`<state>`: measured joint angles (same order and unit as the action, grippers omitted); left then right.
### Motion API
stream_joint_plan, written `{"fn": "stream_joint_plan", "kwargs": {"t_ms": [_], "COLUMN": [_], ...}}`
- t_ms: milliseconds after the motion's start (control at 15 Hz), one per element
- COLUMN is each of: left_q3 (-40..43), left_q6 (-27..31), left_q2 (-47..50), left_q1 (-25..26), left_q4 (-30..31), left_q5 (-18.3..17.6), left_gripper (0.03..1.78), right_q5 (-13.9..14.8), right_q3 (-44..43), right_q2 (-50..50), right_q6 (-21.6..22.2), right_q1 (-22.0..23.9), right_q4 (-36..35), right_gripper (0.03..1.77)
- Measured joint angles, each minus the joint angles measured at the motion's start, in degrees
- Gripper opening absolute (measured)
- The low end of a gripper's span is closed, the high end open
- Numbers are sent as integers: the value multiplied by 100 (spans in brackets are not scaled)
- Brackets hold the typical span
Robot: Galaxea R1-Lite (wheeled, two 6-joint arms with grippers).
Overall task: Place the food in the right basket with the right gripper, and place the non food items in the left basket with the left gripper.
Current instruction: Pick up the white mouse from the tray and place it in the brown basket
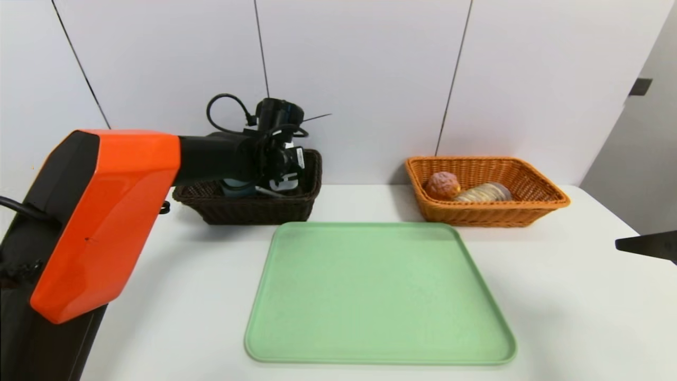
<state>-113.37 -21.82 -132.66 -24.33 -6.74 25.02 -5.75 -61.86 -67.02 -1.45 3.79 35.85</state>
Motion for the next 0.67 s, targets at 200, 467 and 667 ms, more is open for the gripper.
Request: {"fn": "stream_joint_plan", "kwargs": {"t_ms": [200,467,667], "left_q3": [0,0,0], "left_q6": [0,16,44], "left_q2": [-141,-234,-260], "left_q1": [6,20,24], "left_q4": [40,49,55], "left_q5": [0,17,21], "left_gripper": [100,113,132], "right_q5": [0,2,2], "right_q3": [0,30,67], "right_q2": [-9,-20,-21], "right_q6": [2,5,7], "right_q1": [0,0,-2], "right_q4": [0,0,-2], "right_gripper": [171,171,171]}}
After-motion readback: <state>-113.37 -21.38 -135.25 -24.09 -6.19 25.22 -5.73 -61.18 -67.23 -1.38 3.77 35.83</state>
